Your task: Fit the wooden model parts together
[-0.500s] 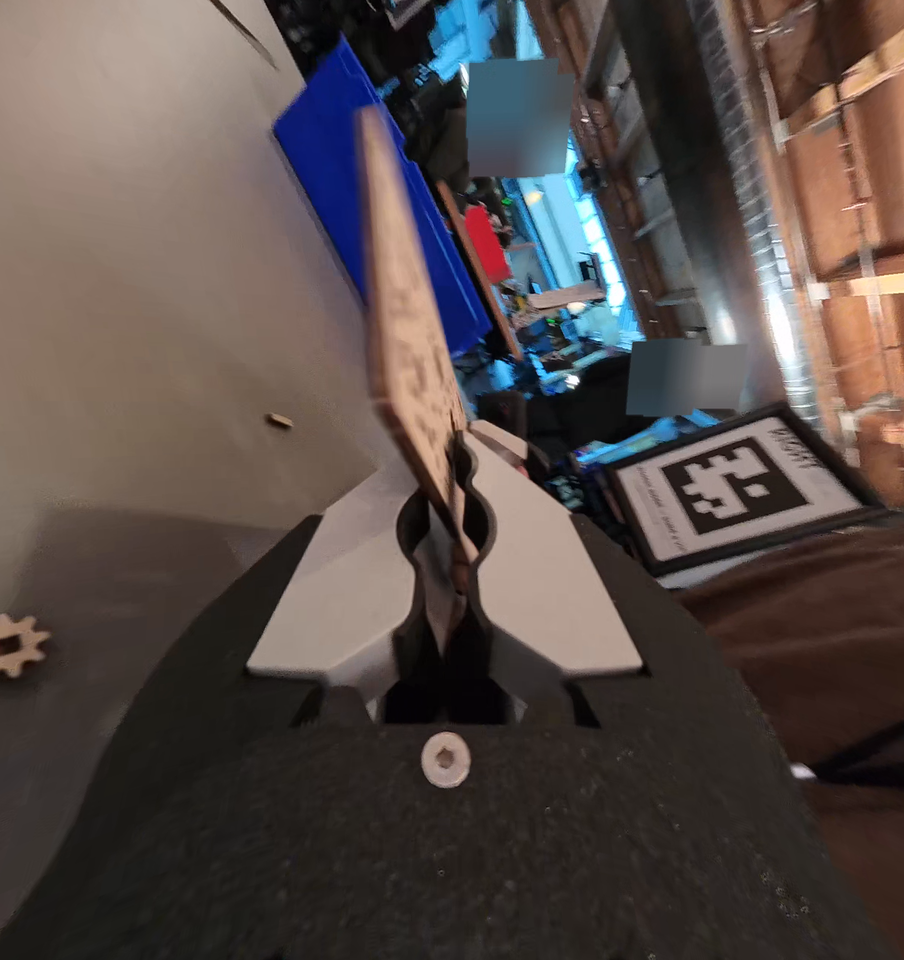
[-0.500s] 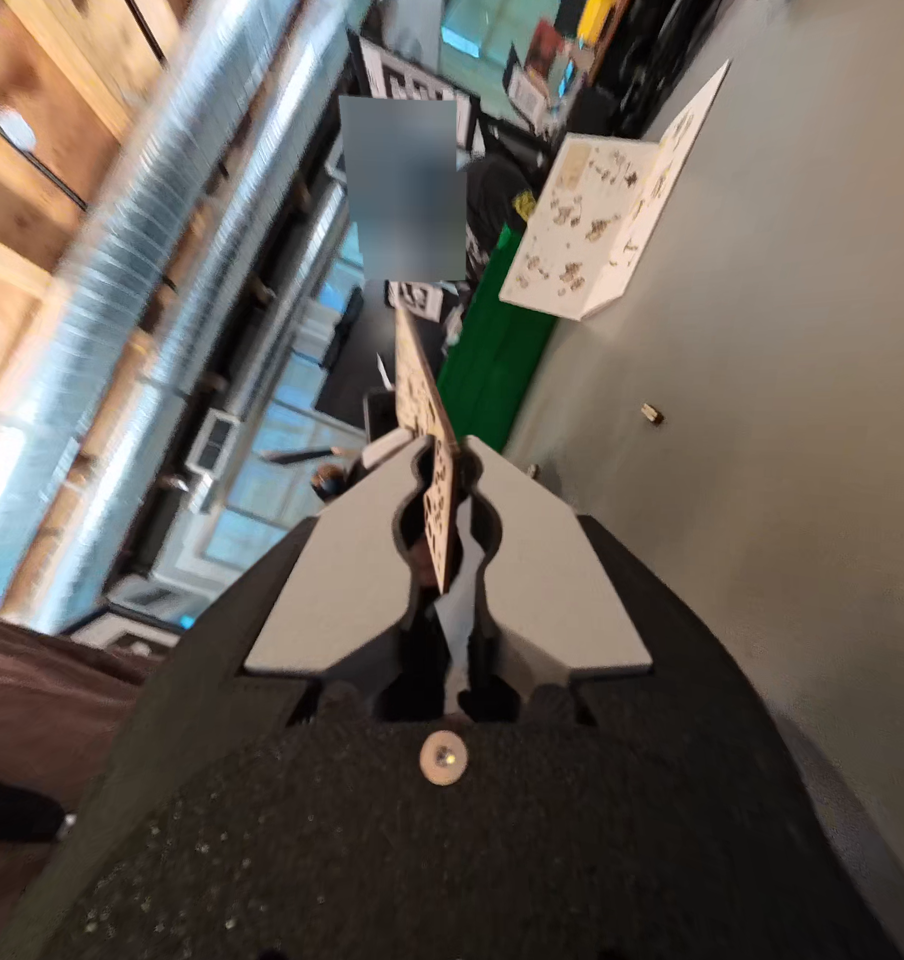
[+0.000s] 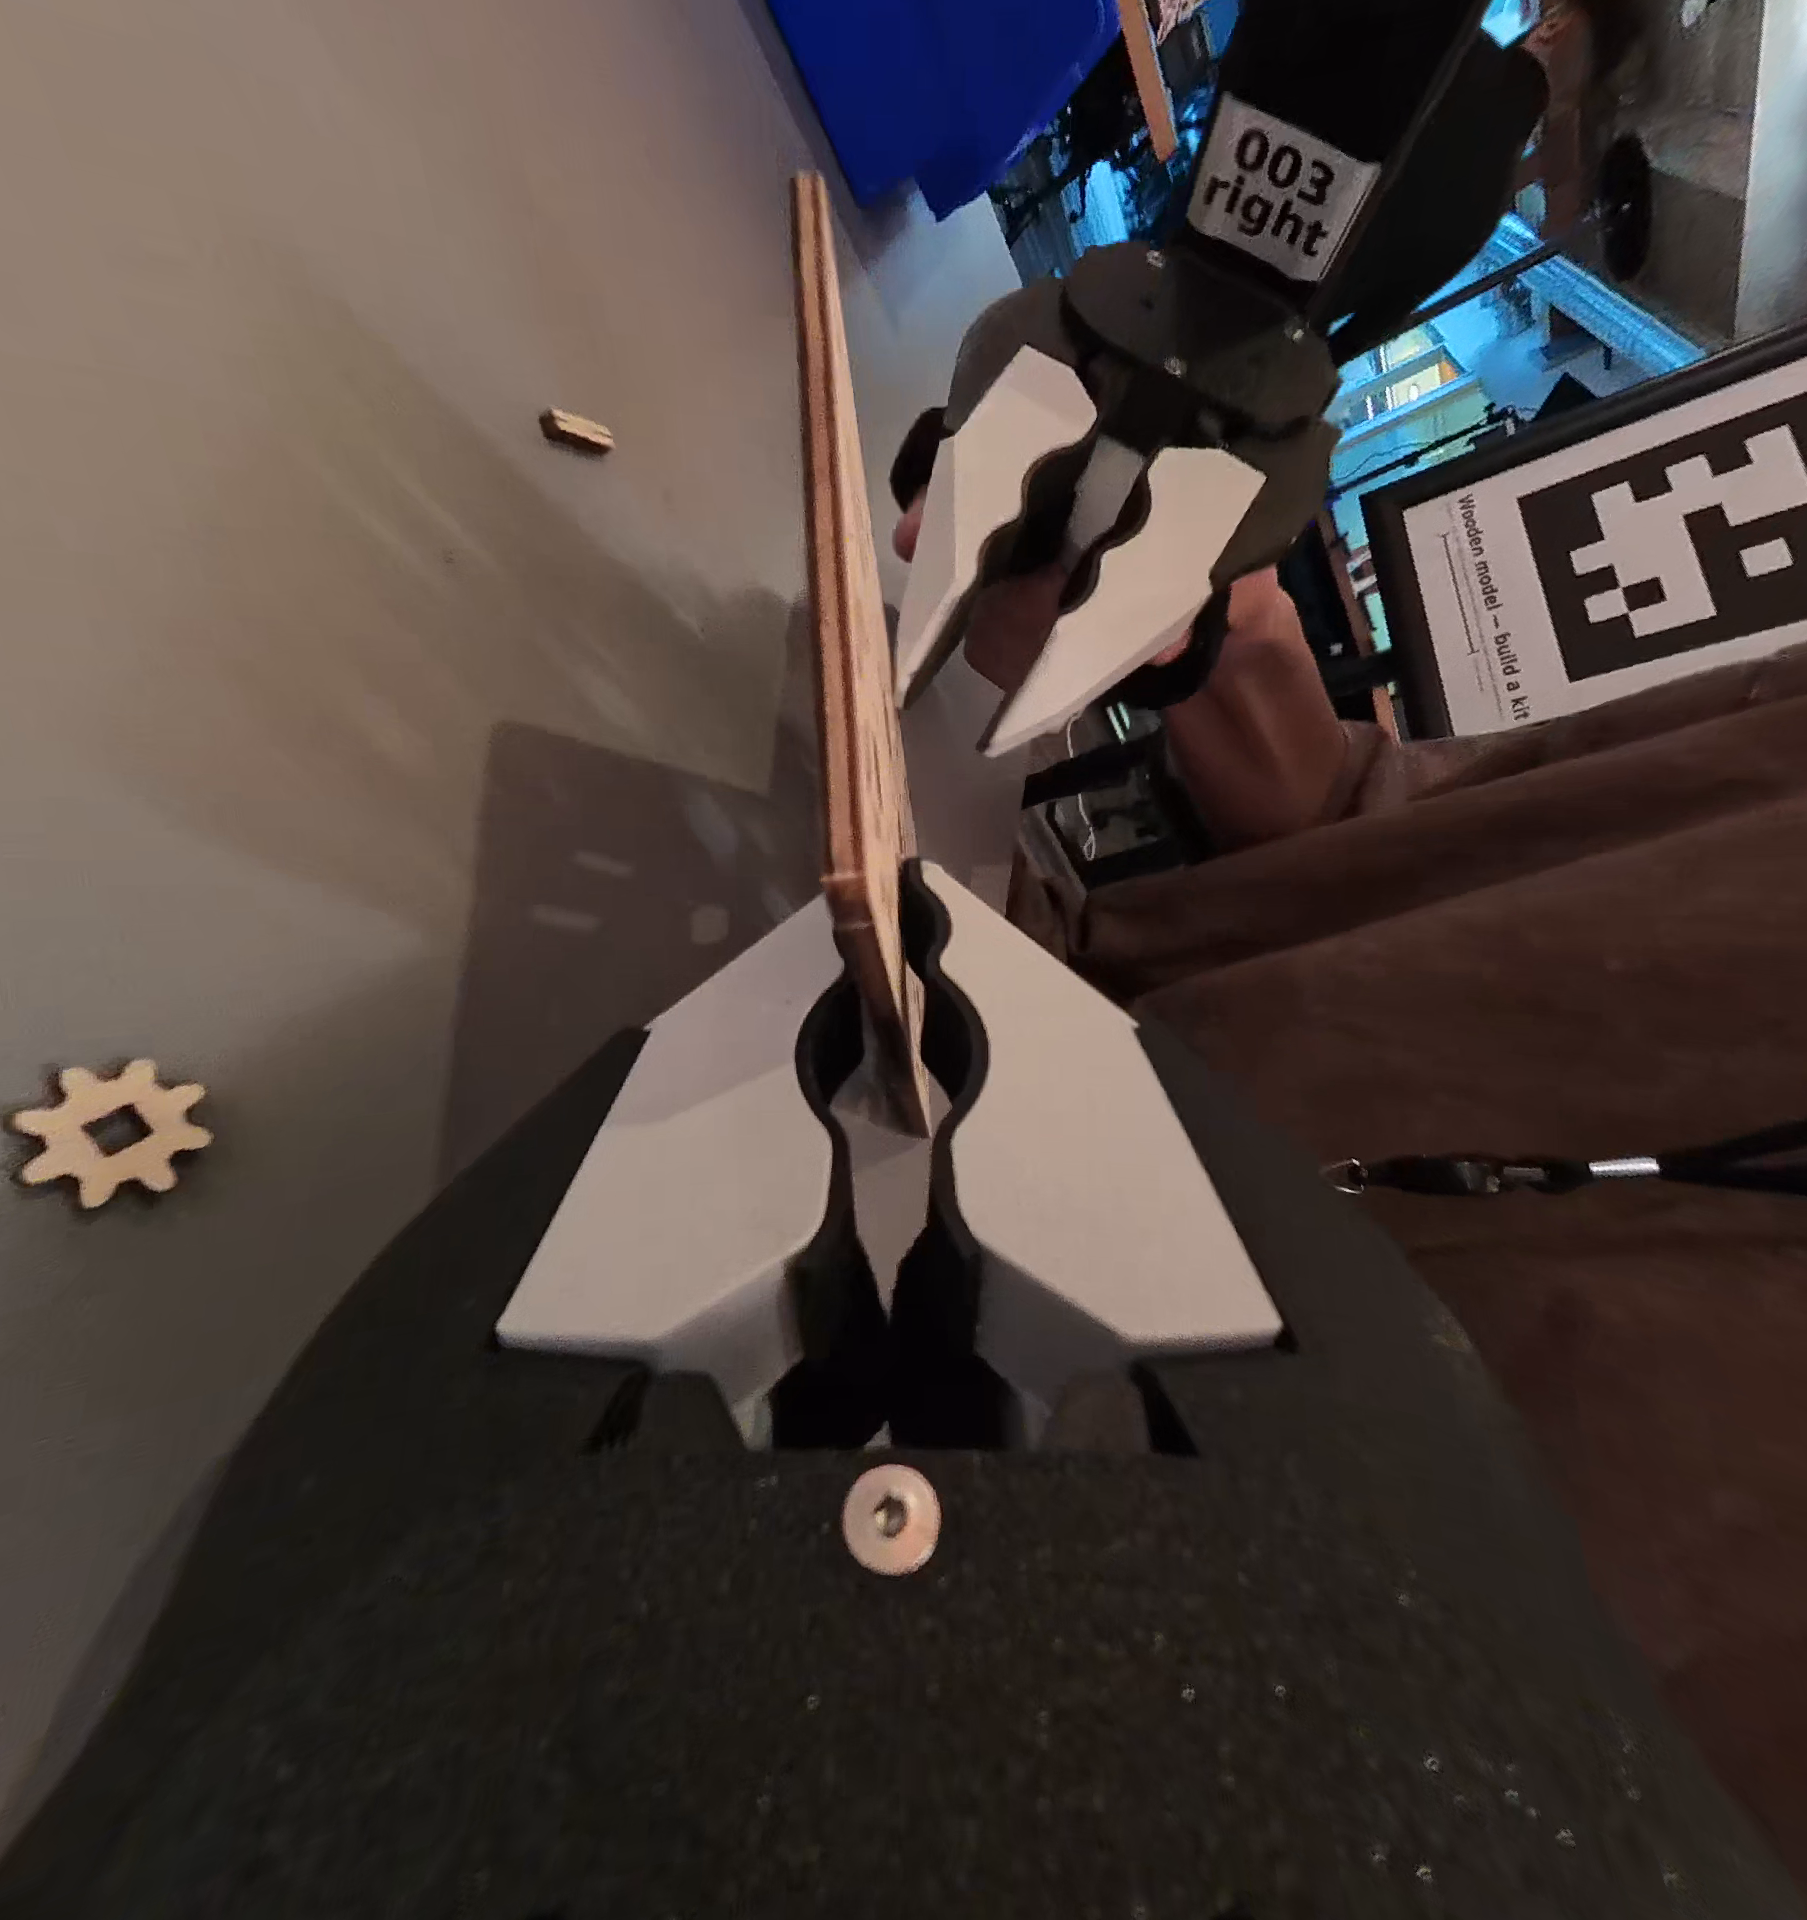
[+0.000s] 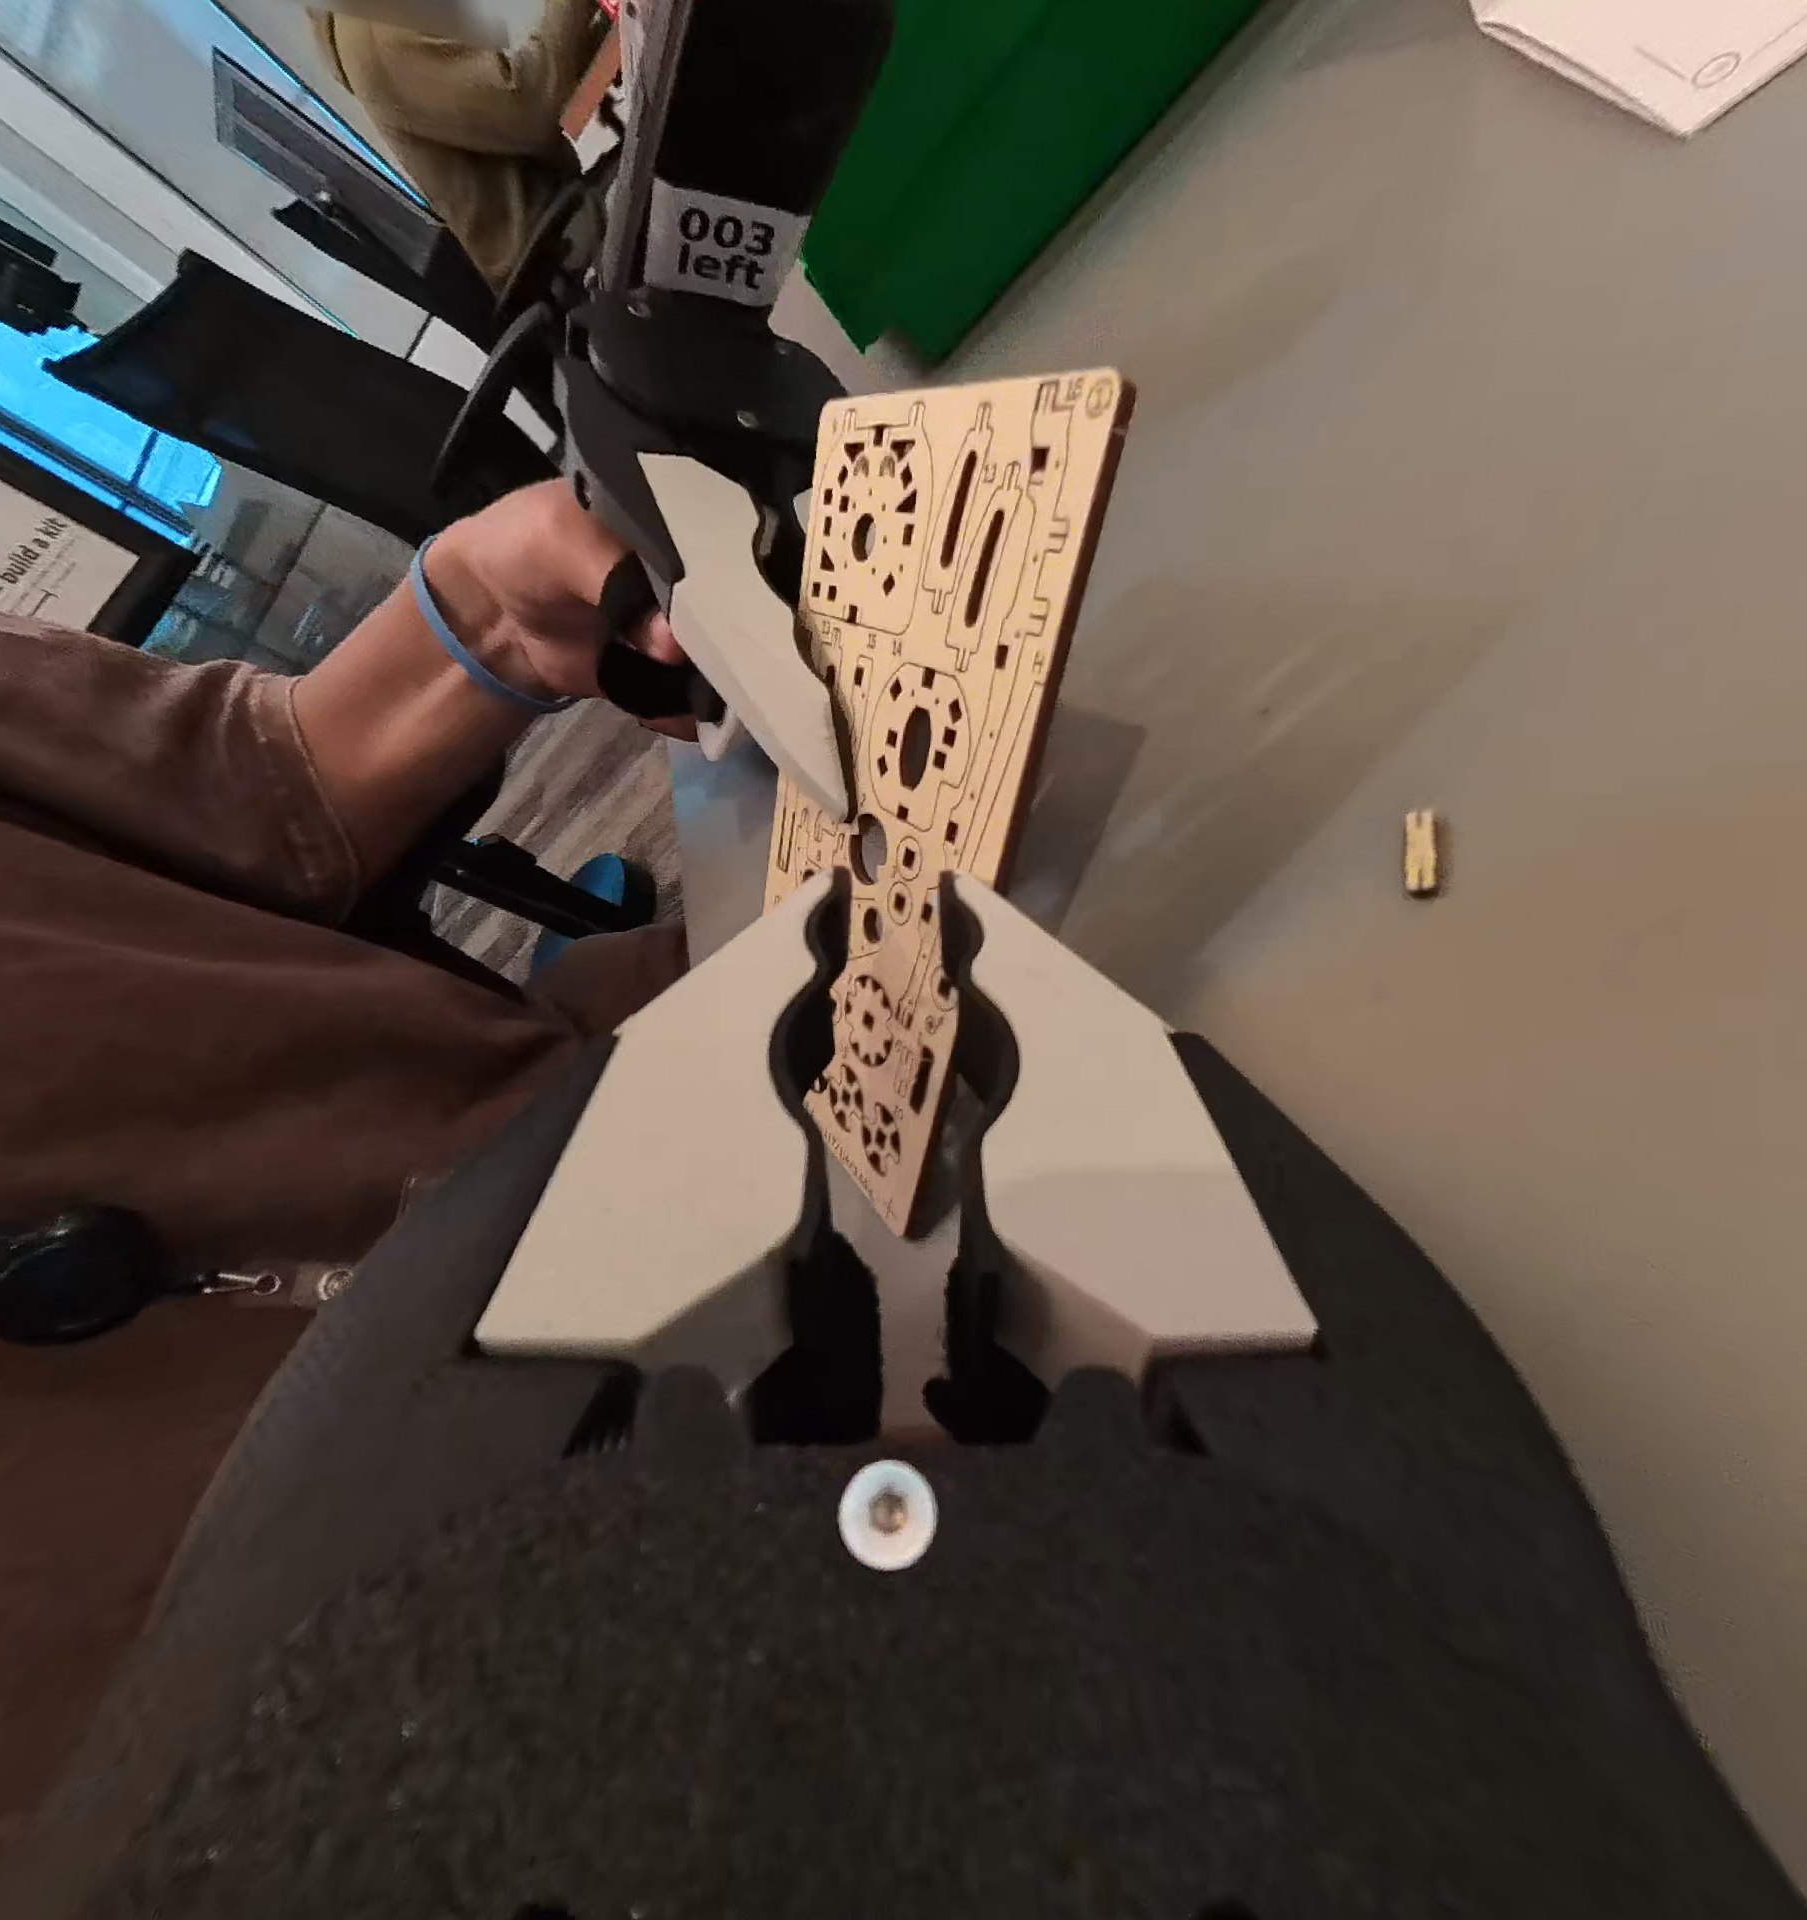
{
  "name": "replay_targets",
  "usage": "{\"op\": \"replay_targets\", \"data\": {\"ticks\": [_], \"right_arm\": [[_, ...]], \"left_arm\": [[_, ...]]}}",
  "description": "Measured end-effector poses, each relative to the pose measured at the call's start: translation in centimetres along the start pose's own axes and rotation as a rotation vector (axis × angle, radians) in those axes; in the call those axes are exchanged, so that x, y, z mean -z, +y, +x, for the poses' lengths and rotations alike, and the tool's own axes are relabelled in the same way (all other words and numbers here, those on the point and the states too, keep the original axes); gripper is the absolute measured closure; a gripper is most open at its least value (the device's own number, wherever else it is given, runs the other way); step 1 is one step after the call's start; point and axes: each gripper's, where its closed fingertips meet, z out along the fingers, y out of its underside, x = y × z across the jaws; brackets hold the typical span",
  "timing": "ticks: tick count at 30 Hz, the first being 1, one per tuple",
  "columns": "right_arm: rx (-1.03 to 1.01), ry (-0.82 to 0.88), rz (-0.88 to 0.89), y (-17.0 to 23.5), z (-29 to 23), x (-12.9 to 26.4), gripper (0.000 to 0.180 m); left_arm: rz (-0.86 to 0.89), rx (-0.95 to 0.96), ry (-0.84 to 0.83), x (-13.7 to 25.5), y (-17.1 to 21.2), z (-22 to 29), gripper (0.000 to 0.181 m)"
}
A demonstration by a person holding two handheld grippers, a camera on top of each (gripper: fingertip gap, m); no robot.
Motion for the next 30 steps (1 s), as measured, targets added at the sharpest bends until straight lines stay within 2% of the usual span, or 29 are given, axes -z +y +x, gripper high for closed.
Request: {"op": "replay_targets", "data": {"ticks": [3,4,7,12,13,25,30], "right_arm": [[0.012,0.005,0.03,-0.4,0.4,0.7,0.161],[0.013,0.036,0.043,-0.5,1.0,1.0,0.152],[-0.002,0.033,-0.008,0.8,1.1,0.4,0.146],[0.025,0.062,-0.051,1.4,0.9,-1.6,0.153],[0.014,0.065,-0.041,1.2,1.1,-1.6,0.158],[-0.113,-0.012,-0.01,1.1,1.1,-1.6,0.163],[-0.107,-0.048,0.013,0.9,0.6,-1.3,0.167]], "left_arm": [[0.0,-0.016,-0.001,0.2,0.0,0.0,0.179],[0.002,-0.02,-0.003,0.3,-0.1,0.0,0.179],[0.01,-0.026,-0.006,0.4,-0.2,-0.1,0.179],[0.011,-0.026,-0.003,0.2,-0.2,-0.1,0.179],[0.017,-0.024,-0.003,0.3,-0.3,-0.1,0.18],[0.027,-0.024,-0.001,0.2,-0.4,-0.4,0.179],[0.026,-0.053,0.003,0.2,-0.5,0.1,0.179]]}}
